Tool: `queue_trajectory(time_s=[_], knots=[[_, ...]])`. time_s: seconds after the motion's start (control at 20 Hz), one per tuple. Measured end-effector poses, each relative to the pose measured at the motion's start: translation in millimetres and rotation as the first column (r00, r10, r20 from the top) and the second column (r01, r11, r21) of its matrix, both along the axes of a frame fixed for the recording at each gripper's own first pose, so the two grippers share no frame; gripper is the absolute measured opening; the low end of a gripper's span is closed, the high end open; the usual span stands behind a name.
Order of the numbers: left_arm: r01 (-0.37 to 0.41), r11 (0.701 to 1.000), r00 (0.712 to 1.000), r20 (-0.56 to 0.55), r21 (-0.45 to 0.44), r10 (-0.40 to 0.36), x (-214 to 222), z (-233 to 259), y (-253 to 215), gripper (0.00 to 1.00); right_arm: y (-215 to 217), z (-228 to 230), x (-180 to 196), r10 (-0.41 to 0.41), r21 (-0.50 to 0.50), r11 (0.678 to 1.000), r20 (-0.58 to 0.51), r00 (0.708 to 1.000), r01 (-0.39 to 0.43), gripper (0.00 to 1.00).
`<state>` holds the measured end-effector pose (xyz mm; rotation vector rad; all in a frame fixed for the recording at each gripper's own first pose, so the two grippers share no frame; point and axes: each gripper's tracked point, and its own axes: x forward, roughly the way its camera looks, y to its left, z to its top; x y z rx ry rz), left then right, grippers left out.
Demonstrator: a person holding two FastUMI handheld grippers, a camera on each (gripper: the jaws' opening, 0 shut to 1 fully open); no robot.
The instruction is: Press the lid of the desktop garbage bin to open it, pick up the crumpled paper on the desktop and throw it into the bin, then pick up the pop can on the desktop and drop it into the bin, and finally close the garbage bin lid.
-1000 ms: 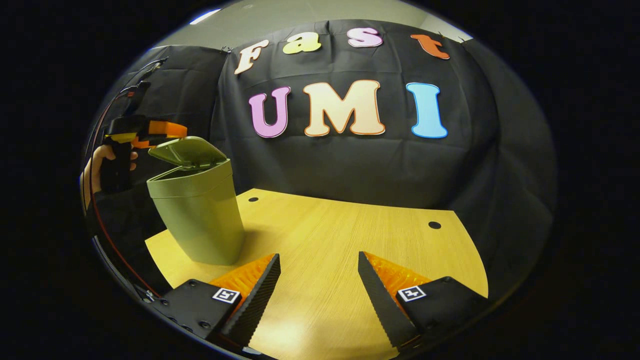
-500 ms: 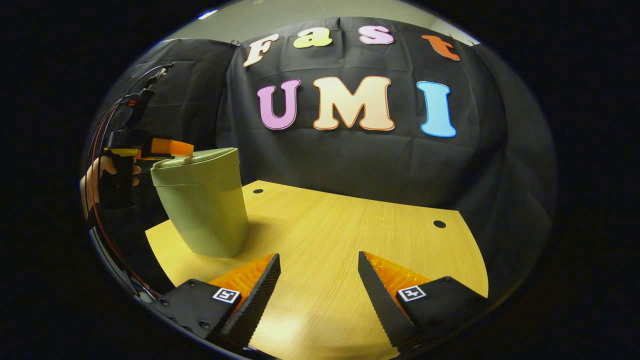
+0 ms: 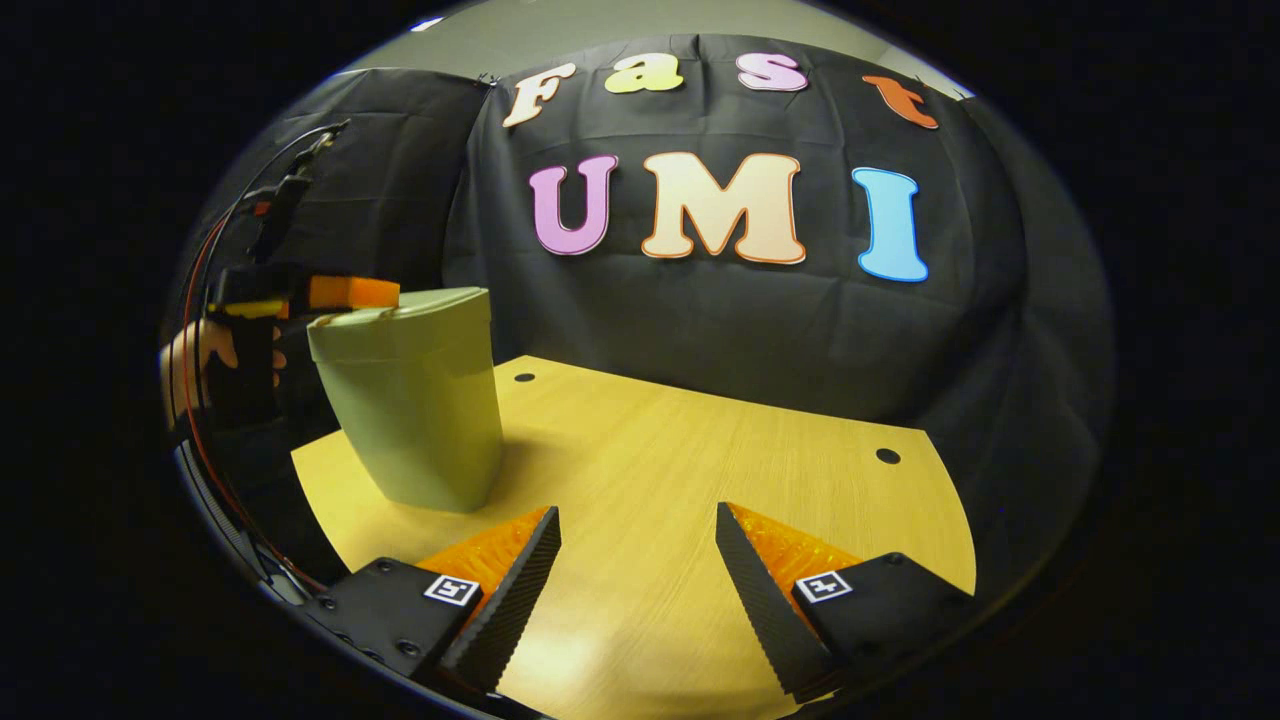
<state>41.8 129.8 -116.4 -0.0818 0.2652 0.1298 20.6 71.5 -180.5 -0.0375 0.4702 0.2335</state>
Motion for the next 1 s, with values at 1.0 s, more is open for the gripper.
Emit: queue_trajectory(time_s=[1.0], knots=[[0.356, 0.934, 0.890, 0.301, 0.005, -0.341, 3, 93, -196, 0.96, -100, 199, -4, -0.293, 0.174, 0.955, 0.430, 0.854, 0.241, 0.98]])
